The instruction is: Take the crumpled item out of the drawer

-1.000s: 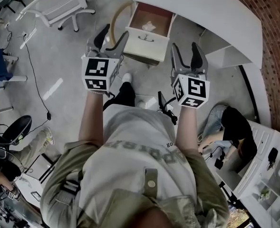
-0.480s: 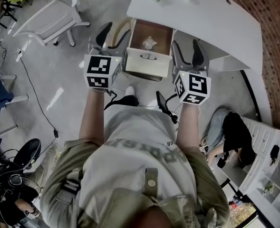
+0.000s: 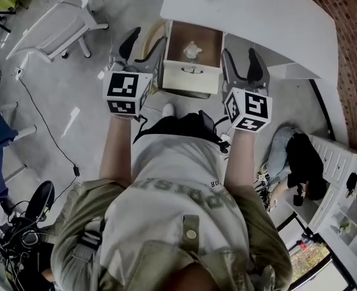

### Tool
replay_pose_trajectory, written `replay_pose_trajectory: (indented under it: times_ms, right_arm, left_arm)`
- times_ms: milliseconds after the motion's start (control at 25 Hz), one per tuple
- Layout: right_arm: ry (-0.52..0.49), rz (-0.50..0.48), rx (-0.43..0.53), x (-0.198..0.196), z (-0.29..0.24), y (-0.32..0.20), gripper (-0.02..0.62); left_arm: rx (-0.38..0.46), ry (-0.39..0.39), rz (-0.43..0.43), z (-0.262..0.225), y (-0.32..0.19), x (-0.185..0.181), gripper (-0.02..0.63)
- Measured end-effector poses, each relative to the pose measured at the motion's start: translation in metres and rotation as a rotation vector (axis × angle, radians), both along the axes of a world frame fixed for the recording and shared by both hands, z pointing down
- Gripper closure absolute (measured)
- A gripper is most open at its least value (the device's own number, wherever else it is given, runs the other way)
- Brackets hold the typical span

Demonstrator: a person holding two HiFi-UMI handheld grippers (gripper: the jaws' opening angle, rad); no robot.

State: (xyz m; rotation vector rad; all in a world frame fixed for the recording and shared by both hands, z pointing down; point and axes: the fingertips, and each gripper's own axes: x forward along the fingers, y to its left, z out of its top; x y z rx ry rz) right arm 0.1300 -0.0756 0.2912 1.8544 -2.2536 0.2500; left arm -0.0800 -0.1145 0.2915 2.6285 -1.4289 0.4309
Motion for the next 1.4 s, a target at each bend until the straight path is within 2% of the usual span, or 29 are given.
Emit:
replay_pose_trajectory:
  times_ms: [320,680,960,1400]
  right_arm:
    - [0.002,-0.009,-0.082,0.015,0.037,-0.023,0.301]
    - [0.013,-0.071,-0.133,0.025,0.065,-0.072,0.301]
    - [0.074,-0.206,-0.257,0.013,0.134,-0.101,0.299]
    - [0.195,-0.48,-0.476,-0.031,0.268,-0.123,0.299]
  left_arm:
    - [-0.104,-0.015,-0.008,0.047,-0.011,0.005,0.344]
    - [-0.15,-0.048,-0.078,0.065,-0.032,0.0,0.342]
    - [-0.184,-0.07,-0.113,0.097,-0.036,0.002,0.344]
    - [-0.25,-0.08,-0.173,0.146,-0.037,0.015,0.342]
